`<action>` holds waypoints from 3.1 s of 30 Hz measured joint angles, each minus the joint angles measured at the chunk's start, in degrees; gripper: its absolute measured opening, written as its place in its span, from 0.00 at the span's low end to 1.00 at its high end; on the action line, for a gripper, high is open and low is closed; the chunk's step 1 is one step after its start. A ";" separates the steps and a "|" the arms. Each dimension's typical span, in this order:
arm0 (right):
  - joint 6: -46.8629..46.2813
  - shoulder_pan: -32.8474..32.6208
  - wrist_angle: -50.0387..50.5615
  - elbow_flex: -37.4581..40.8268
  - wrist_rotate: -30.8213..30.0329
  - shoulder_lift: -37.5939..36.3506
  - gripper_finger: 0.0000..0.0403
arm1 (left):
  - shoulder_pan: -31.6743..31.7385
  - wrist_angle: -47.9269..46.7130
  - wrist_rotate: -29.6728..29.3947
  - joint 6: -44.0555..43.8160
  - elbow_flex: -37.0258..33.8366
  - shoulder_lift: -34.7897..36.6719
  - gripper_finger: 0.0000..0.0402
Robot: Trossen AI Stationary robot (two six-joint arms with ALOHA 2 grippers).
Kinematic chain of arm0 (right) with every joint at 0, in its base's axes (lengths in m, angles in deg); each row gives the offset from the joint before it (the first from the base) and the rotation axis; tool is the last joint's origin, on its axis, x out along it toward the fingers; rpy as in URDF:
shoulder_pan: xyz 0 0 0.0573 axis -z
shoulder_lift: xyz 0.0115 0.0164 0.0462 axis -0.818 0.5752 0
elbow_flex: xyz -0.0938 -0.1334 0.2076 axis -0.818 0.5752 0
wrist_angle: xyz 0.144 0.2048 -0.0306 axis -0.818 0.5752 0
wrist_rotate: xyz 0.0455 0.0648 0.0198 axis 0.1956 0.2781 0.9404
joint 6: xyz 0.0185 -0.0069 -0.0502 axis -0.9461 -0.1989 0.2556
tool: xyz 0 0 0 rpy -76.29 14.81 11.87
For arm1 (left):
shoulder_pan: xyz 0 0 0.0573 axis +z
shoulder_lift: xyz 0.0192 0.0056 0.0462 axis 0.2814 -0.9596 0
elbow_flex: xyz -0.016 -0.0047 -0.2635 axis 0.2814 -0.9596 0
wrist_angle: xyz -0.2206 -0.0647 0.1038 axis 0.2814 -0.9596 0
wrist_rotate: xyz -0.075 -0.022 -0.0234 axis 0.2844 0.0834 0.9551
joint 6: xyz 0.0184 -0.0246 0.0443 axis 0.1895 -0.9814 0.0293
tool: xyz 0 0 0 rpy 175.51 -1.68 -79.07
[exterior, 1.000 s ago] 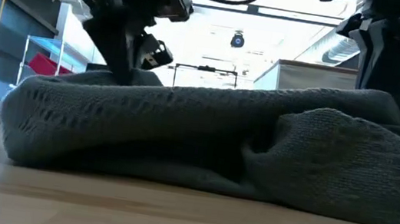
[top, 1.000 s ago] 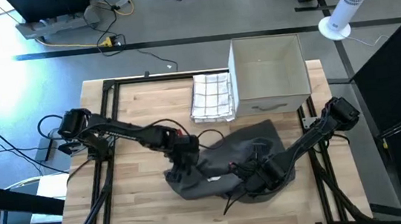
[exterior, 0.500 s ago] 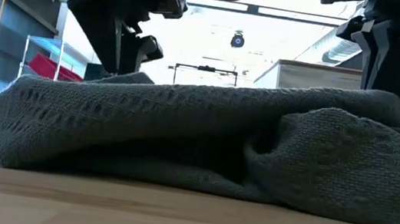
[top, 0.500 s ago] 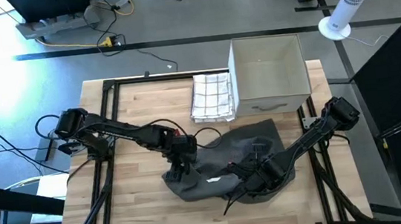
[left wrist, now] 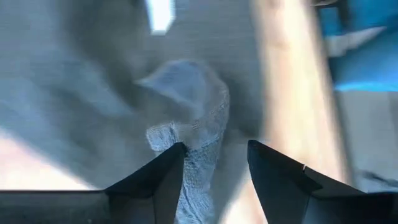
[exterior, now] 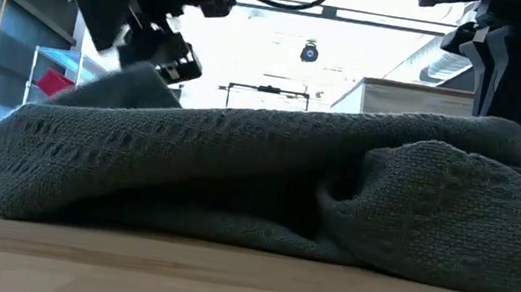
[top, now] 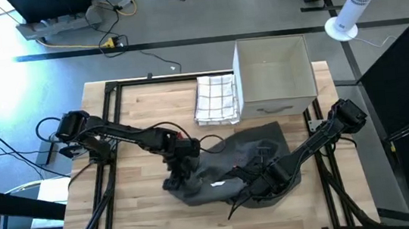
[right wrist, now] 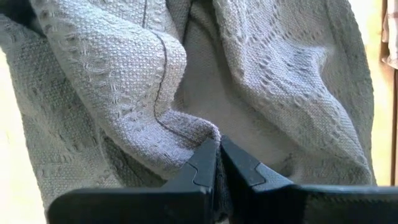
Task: Fold towel
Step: Fold the gray towel
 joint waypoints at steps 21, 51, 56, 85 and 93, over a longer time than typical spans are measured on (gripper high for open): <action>3.10 0.09 -0.27 0.00 0.08 0.02 0.00 | -0.77 19.64 5.53 -8.48 -10.90 -2.68 0.02; 4.93 2.21 -0.24 0.00 1.01 0.02 0.00 | 7.20 7.26 -6.02 1.05 -7.28 6.05 0.29; 3.54 2.21 -0.24 0.00 1.01 0.02 0.00 | 7.24 7.81 -5.44 3.68 -7.27 6.05 0.30; 1.49 2.21 -1.29 0.00 1.25 0.02 0.00 | 4.88 17.94 12.08 5.16 -7.96 -0.98 0.31; 1.34 2.21 -1.30 0.00 1.22 0.04 0.00 | 4.79 17.34 11.70 6.05 -7.96 -3.19 0.31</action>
